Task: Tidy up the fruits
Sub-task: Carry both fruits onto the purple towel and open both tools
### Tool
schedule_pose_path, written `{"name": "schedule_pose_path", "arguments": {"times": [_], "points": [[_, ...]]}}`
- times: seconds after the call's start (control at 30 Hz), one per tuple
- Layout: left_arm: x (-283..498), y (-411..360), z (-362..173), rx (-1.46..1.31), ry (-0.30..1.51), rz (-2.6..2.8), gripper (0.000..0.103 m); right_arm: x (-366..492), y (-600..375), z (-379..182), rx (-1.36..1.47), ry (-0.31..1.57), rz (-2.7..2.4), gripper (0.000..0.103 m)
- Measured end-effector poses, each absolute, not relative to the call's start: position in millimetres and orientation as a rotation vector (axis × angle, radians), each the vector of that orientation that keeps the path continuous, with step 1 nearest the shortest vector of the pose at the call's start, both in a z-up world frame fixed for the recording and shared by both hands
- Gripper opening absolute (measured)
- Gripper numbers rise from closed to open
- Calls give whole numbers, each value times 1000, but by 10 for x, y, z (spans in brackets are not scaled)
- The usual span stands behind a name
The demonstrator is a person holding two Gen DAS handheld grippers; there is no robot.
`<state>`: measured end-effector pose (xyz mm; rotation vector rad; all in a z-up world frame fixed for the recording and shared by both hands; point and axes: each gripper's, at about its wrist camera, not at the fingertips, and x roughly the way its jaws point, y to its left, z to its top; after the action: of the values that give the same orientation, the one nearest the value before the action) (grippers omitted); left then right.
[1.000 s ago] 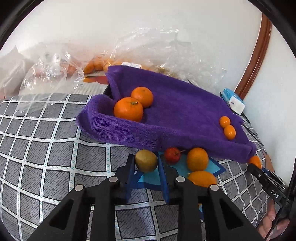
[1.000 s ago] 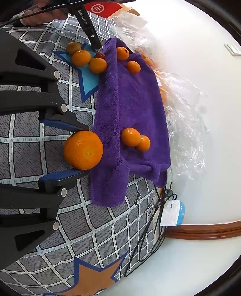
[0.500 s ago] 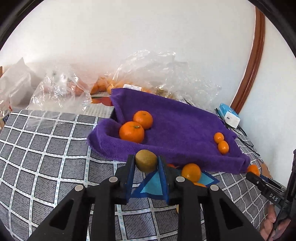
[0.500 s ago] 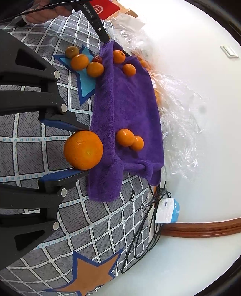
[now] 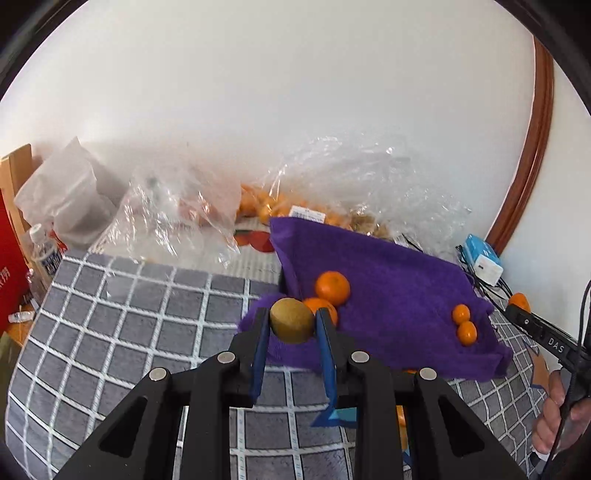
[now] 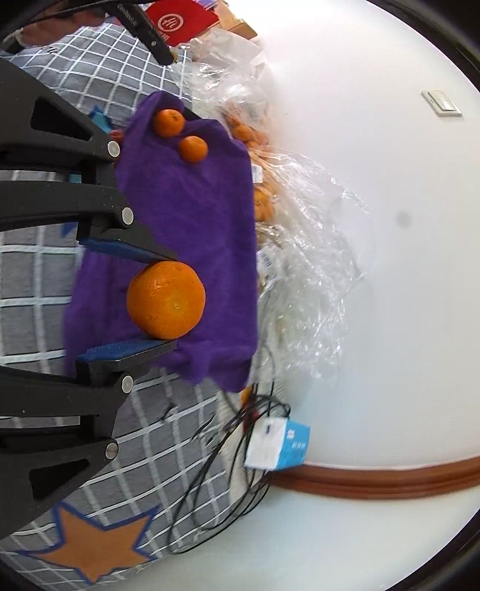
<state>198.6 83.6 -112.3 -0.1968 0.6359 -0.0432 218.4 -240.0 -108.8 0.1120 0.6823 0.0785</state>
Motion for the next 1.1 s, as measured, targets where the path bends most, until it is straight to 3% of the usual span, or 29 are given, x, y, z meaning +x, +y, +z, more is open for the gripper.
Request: {"name": "schedule_pose_path", "arguments": {"times": [0.7, 1.1], "points": [[3446, 533, -1284, -205, 804, -52, 24, 3447, -2508, -1417, 111, 829, 69, 39], [3740, 446, -1583, -156, 884, -22, 24, 3676, -2449, -1659, 56, 942, 27, 39]]}}
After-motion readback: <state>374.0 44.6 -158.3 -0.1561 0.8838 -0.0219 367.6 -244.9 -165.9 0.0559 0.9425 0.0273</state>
